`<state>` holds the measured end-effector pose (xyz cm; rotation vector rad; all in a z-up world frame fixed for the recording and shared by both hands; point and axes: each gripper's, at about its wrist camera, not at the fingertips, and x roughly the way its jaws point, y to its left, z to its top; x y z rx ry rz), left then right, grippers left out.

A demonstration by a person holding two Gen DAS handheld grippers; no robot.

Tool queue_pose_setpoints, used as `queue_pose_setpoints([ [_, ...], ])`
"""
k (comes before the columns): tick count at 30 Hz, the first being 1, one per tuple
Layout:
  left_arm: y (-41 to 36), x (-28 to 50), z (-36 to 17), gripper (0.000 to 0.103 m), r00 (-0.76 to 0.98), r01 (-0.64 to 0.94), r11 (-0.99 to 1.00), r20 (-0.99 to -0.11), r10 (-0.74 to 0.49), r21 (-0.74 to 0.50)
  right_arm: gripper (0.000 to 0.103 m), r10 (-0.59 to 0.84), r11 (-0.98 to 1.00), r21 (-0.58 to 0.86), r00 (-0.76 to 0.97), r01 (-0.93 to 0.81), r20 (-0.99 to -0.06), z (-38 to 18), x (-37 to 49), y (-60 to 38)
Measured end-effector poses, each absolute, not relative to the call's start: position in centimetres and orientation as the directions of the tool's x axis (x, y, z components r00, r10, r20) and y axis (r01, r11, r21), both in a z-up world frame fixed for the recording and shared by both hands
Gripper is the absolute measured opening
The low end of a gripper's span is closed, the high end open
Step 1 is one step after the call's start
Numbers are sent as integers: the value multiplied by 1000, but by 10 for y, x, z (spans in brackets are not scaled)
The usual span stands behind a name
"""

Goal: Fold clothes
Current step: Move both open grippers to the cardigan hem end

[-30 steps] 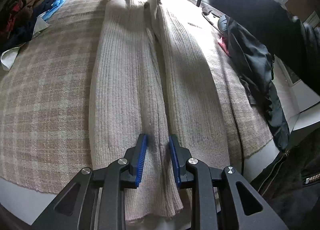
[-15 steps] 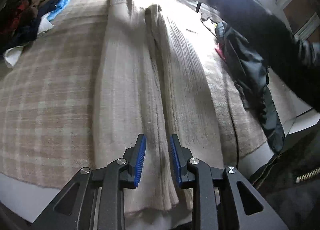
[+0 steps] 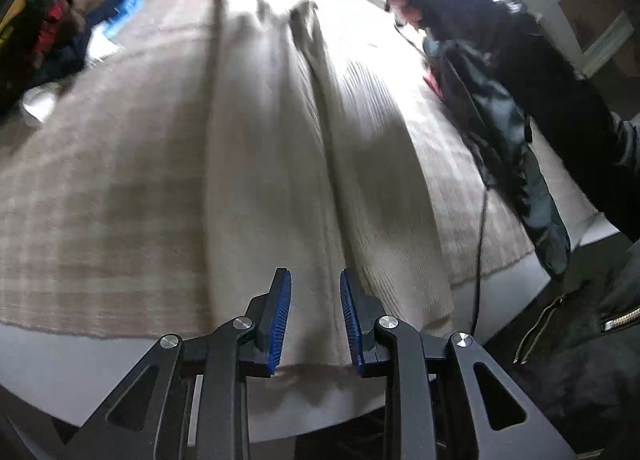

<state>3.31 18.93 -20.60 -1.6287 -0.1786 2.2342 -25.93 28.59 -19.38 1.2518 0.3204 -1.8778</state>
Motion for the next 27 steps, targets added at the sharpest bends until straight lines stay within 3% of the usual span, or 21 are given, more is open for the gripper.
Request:
queue_pose_setpoints([
  [2,197,38,-210,31,-292,-250,-913,-874,389,-322,21,-454,-589,186,-132,786,-881,-210,-239,277],
  [3,200,39,-210,39,-291,-261,-910,-873,392,-322,21,-418,-585,141,-148,798,-896,-222,-233,272],
  [4,204,40,-209,40,-287,-271,-908,-873,394,-320,21,-386,-581,101,-164,807,-908,-232,-228,268],
  [10,180,55,-173,35,-292,-301,-915,-888,355,-267,23,-475,-649,184,-204,738,-856,-181,-214,301],
  [12,156,56,-163,35,-303,-290,-924,-892,336,-249,39,-492,-681,190,-250,708,-834,-160,-198,327],
  [14,136,50,-160,35,-304,-291,-931,-901,309,-221,47,-499,-724,209,-290,658,-817,-148,-175,359],
  [19,108,35,-161,34,-339,-337,-926,-896,286,-168,47,-399,-873,208,-398,442,-826,-161,-85,404],
  [22,110,25,-169,37,-290,-367,-892,-878,380,-264,47,-338,-933,238,-429,270,-838,-182,-17,412],
  [27,126,22,-176,41,-226,-458,-837,-871,436,-300,50,-300,-954,277,-402,115,-865,-209,39,398],
])
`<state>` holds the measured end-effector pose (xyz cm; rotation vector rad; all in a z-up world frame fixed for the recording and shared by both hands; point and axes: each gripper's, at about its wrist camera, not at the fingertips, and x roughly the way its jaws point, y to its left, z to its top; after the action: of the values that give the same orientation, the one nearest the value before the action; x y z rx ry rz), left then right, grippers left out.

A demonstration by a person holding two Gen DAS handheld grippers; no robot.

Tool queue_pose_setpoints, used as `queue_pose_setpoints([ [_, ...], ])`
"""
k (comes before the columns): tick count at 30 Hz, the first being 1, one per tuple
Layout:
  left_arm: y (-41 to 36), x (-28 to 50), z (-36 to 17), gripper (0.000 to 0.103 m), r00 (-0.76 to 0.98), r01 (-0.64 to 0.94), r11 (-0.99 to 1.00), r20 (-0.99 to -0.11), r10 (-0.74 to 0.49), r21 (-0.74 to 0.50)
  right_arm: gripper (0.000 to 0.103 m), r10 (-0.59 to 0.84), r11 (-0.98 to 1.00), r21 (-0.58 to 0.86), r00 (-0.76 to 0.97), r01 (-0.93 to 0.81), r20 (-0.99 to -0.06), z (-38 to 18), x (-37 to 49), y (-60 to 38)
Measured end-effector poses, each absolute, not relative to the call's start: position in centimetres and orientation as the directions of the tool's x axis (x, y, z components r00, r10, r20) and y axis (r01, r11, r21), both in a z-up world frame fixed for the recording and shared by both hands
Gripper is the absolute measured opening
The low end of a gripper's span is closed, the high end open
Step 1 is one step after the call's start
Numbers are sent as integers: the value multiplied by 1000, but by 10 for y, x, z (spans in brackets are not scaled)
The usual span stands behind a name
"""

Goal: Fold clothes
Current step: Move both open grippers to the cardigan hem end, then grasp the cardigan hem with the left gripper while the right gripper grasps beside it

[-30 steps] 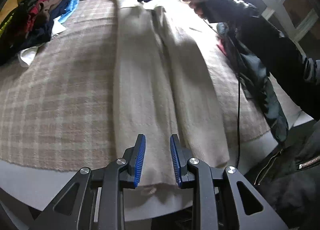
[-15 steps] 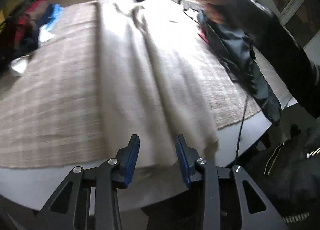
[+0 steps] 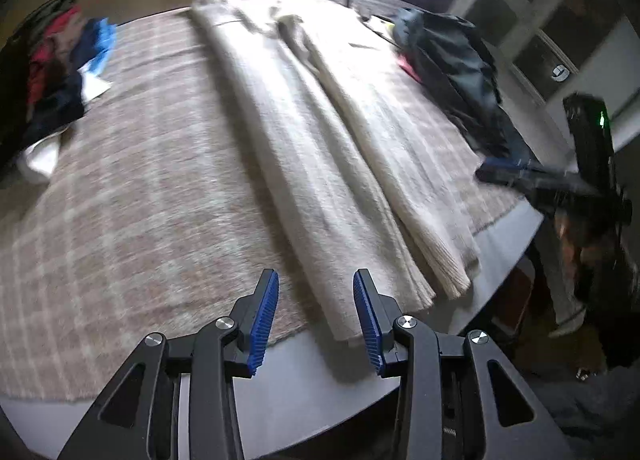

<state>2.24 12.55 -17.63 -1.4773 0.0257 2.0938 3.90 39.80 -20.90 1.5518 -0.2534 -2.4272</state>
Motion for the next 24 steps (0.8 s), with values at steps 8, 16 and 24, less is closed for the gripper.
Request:
queue_pose_setpoints([
  [8,131,26,-188,45,-161,-484,-810,-876,454,-330,50,-324,-946,312,-351,93,-878,-228,61,372],
  [16,142,27,-201,45,-152,-449,-834,-892,426,-321,50,-321,-943,273,-312,188,-894,-240,43,353],
  [24,159,37,-210,39,-158,-437,-865,-925,345,-248,50,-300,-922,194,-299,336,-906,-241,48,336],
])
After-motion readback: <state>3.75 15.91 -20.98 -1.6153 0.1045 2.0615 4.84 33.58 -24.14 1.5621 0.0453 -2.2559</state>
